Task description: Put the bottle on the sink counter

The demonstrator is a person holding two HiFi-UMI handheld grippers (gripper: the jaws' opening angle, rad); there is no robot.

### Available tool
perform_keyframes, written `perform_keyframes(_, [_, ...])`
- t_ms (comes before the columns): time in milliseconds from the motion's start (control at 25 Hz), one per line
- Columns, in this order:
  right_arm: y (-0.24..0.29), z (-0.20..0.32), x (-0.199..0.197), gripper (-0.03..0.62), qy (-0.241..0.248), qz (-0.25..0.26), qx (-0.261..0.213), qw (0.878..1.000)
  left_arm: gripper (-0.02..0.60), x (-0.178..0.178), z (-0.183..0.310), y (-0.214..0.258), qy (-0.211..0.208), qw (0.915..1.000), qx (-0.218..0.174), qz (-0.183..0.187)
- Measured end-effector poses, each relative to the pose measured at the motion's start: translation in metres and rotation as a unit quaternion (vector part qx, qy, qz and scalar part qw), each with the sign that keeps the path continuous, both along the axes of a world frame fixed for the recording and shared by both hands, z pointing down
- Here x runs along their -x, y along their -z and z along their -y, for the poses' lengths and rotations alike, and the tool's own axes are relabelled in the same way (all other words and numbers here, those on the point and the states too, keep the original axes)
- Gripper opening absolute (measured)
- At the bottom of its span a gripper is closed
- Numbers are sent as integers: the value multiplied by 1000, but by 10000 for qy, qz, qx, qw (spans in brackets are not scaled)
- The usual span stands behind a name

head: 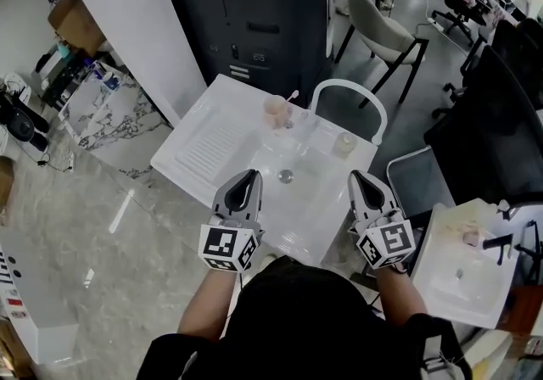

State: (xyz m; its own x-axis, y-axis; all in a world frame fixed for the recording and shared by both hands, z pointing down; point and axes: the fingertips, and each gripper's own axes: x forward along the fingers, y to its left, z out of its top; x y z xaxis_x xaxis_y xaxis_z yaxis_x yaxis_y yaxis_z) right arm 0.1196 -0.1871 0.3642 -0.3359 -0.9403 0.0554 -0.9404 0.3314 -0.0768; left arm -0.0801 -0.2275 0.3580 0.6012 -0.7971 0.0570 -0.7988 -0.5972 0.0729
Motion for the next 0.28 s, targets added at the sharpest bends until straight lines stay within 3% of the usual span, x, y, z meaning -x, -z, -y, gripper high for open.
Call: perform_keyframes(280, [-3,2,-1,31,-32,8,16,10000,35,-3,4,-7,-4,10000,79,-21])
